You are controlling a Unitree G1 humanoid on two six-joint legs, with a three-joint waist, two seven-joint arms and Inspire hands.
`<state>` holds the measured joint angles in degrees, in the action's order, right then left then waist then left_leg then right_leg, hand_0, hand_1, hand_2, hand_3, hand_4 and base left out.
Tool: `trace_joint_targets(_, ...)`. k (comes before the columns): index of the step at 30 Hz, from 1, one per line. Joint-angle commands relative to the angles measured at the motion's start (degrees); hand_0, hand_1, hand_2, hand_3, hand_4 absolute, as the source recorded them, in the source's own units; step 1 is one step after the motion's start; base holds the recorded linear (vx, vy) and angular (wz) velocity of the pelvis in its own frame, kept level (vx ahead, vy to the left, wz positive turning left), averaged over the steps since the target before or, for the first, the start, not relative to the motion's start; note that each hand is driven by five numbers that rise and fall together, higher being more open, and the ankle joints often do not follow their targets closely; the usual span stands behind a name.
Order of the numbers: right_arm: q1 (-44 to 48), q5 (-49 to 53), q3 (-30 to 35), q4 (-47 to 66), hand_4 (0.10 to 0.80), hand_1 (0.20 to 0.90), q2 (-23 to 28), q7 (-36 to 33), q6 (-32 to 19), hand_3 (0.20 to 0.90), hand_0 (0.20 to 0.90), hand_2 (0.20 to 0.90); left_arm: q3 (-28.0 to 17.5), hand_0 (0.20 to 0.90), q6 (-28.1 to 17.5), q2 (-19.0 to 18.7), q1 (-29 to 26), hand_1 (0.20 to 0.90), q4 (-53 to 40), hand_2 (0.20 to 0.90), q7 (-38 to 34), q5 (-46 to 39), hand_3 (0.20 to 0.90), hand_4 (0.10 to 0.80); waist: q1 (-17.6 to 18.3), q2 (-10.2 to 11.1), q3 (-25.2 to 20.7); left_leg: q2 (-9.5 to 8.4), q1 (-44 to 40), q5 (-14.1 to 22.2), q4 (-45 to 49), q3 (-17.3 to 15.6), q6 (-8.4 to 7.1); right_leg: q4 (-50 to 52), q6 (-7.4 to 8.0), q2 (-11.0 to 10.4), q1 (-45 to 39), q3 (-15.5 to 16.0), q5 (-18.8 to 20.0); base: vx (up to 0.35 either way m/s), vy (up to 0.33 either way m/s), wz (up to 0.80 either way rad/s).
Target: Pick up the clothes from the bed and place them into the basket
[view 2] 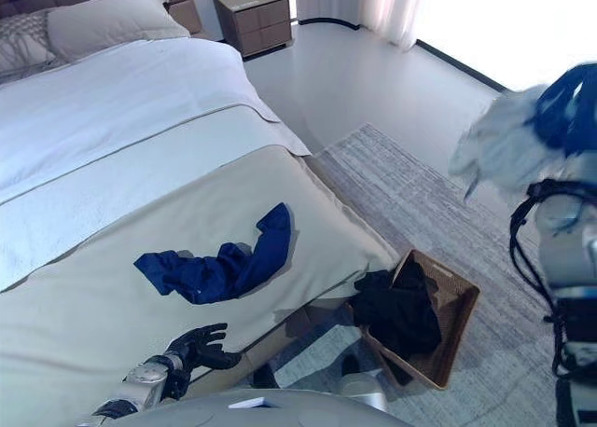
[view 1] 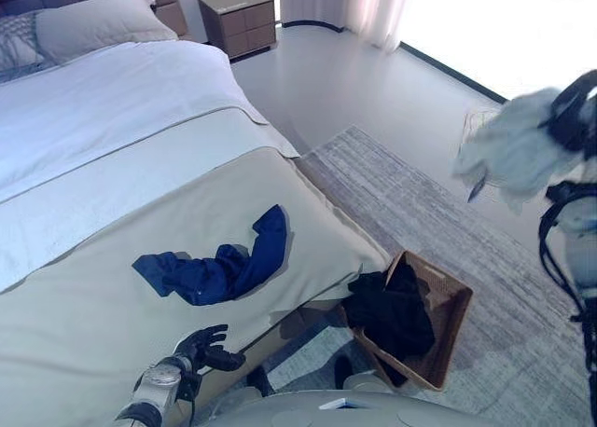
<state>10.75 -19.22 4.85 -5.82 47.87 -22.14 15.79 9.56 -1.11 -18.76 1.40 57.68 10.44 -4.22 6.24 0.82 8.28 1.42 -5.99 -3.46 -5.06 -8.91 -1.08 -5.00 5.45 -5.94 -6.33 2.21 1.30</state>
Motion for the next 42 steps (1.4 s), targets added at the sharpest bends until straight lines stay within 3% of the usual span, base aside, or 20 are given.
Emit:
trace_joint_targets(1, 6.88, -3.25, 0.67, -0.11, 0.100, 0.300, 2.37, -1.95, -5.15, 0.200, 0.300, 0.300, 3.58, 0.900, -1.38, -3.15, -1.84, 0.900, 1.41, 0.900, -0.43, 1.52, 0.900, 0.800, -2.67, -2.01, -0.43, -3.01, 1.15, 9.63, 5.33, 3.45, 3.76, 9.06, -0.90, 1.44, 6.19, 0.74, -3.64, -0.171, -0.106, -0.01)
trace_joint_targets(5, 12.25, -3.54, -3.93, -6.21, 0.100, 0.300, 2.44, -1.84, -5.70, 0.200, 0.300, 0.300, 5.83, 0.900, -2.01, -3.33, -6.32, 0.900, -0.76, 0.900, -1.26, -2.60, 0.900, 0.800, -1.90, -4.76, 5.07, -3.84, 6.46, 9.17, 8.84, 3.58, 3.61, 13.08, -1.20, 0.12, 12.19, 0.83, -3.94, -0.279, -0.037, -0.05)
trace_joint_targets(8, 20.94, -3.39, -9.86, -12.76, 0.100, 0.300, 3.92, -1.83, -5.36, 0.200, 0.300, 0.300, 8.04, 0.900, -3.54, -2.36, -10.92, 0.900, -3.07, 0.900, -3.24, -7.17, 0.900, 0.800, -1.30, -8.05, 11.38, -4.30, 13.15, 9.05, 14.27, 3.15, 3.26, 17.10, -2.10, -1.12, 18.43, 0.64, -4.56, -0.333, -0.044, -0.11)
trace_joint_targets(10, 24.76, -2.78, -13.14, -15.15, 0.100, 0.300, 3.73, -3.14, -5.15, 0.200, 0.300, 0.300, 8.64, 0.900, -4.38, -2.79, -12.80, 0.900, -4.05, 0.900, -3.60, -8.97, 0.900, 0.800, -1.13, -9.07, 13.89, -4.21, 16.83, 9.15, 17.39, 2.90, 3.19, 19.80, -2.70, -1.28, 22.13, 0.50, -4.96, -0.247, -0.104, -0.20)
trace_joint_targets(18, 34.89, -2.13, -21.01, -25.31, 0.100, 0.300, 2.11, -1.58, 4.99, 0.200, 0.300, 0.300, 9.49, 0.900, -7.25, -5.11, -16.28, 0.900, -10.19, 0.900, -3.45, -14.47, 0.900, 0.800, -1.58, -12.58, 19.66, -4.49, 27.08, 8.17, 23.20, 2.90, 2.70, 28.49, -4.79, -0.78, 33.47, 1.04, -7.64, -0.122, -0.088, -0.05)
trace_joint_targets(23, 39.40, 2.58, -22.65, -32.85, 0.100, 0.300, 2.37, -4.51, 8.34, 0.200, 0.300, 0.300, 9.99, 0.900, -8.99, -6.35, -16.37, 0.900, -13.95, 0.900, -2.76, -16.58, 0.900, 0.800, -2.73, -14.86, 21.51, -4.74, 30.72, 6.77, 23.55, 3.53, 2.39, 32.24, -5.55, -0.59, 37.84, 1.69, -9.12, -0.038, -0.056, 0.04)
trace_joint_targets(24, 40.49, 4.30, -22.58, -35.42, 0.633, 0.756, 2.08, -5.97, 9.79, 0.733, 0.756, 0.756, 10.46, 0.900, -9.39, -6.36, -16.23, 0.900, -14.23, 0.900, -3.08, -17.01, 0.900, 0.800, -3.12, -15.34, 21.51, -4.74, 31.87, 6.35, 23.51, 3.55, 2.28, 32.89, -5.73, -0.61, 39.07, 1.82, -9.37, -0.012, -0.025, 0.04)
trace_joint_targets(25, 41.14, 4.59, -22.54, -37.13, 0.800, 0.900, 2.10, -6.58, 9.95, 0.900, 0.900, 0.900, 10.57, 0.900, -9.60, -6.42, -16.13, 0.900, -14.30, 0.900, -3.05, -17.33, 0.900, 0.800, -3.30, -15.65, 21.51, -4.73, 32.35, 6.15, 23.44, 3.57, 2.20, 33.16, -5.79, -0.63, 39.64, 1.89, -9.46, 0.000, 0.000, 0.00)
trace_joint_targets(32, 43.49, 1.31, -25.86, -47.35, 0.800, 0.900, 4.79, -3.61, 17.64, 0.900, 0.900, 0.900, 10.80, 0.900, -9.60, -6.49, -14.11, 0.900, -14.19, 0.900, -3.10, -18.74, 0.900, 0.800, -4.39, -16.85, 21.51, -4.97, 31.18, 4.92, 19.81, 4.64, 1.18, 32.85, -5.84, -0.44, 39.11, 2.51, -11.14, 0.058, 0.011, 0.03)
trace_joint_targets(33, 42.81, -0.42, -25.91, -51.09, 0.800, 0.900, 6.00, 2.04, 19.68, 0.900, 0.900, 0.900, 10.31, 0.900, -9.37, -6.89, -13.36, 0.900, -14.12, 0.900, -2.73, -18.92, 0.900, 0.800, -4.82, -16.66, 21.50, -4.85, 30.17, 3.93, 17.84, 4.91, 0.87, 31.54, -5.82, -0.34, 38.02, 3.02, -10.81, 0.035, 0.022, 0.11)
trace_joint_targets(36, 39.98, 3.47, -24.60, -51.36, 0.800, 0.900, 7.59, 1.16, 17.57, 0.900, 0.900, 0.900, 9.63, 0.900, -7.94, -7.64, -12.35, 0.900, -14.72, 0.900, -2.43, -18.72, 0.900, 0.800, -5.20, -15.83, 21.47, -4.43, 28.30, 2.96, 15.56, 5.38, 0.56, 29.32, -5.80, -0.17, 35.88, 3.87, -9.96, 0.032, 0.032, 0.17)
trace_joint_targets(37, 39.23, 4.17, -23.89, -50.27, 0.800, 0.900, 8.09, 0.51, 16.83, 0.900, 0.900, 0.900, 9.34, 0.900, -7.61, -7.86, -11.98, 0.900, -14.87, 0.900, -2.37, -18.76, 0.900, 0.800, -5.31, -15.75, 21.51, -4.03, 28.50, 1.64, 15.08, 5.16, 0.79, 28.24, -6.16, 0.06, 35.79, 4.46, -8.10, 0.029, 0.069, 0.21)
trace_joint_targets(40, 36.32, 5.33, -19.38, -40.74, 0.800, 0.900, 9.25, -2.45, 11.27, 0.900, 0.900, 0.900, 8.04, 0.900, -7.03, -7.62, -9.86, 0.900, -14.34, 0.900, -2.79, -18.64, 0.900, 0.800, -5.17, -14.11, 20.58, -3.30, 25.87, 1.55, 12.91, 5.23, 0.43, 25.76, -5.71, 0.53, 33.06, 4.88, -7.35, 0.087, 0.104, 0.13)
trace_joint_targets(42, 34.39, 3.31, -16.02, -30.30, 0.800, 0.900, 9.22, -1.57, 11.86, 0.900, 0.900, 0.900, 7.13, 0.900, -6.97, -6.86, -8.96, 0.900, -13.41, 0.900, -3.28, -18.78, 0.900, 0.800, -4.92, -13.02, 19.91, -3.10, 24.46, 1.63, 11.83, 5.14, 0.35, 24.46, -5.43, 0.80, 31.63, 4.93, -7.04, 0.116, 0.172, 0.03)
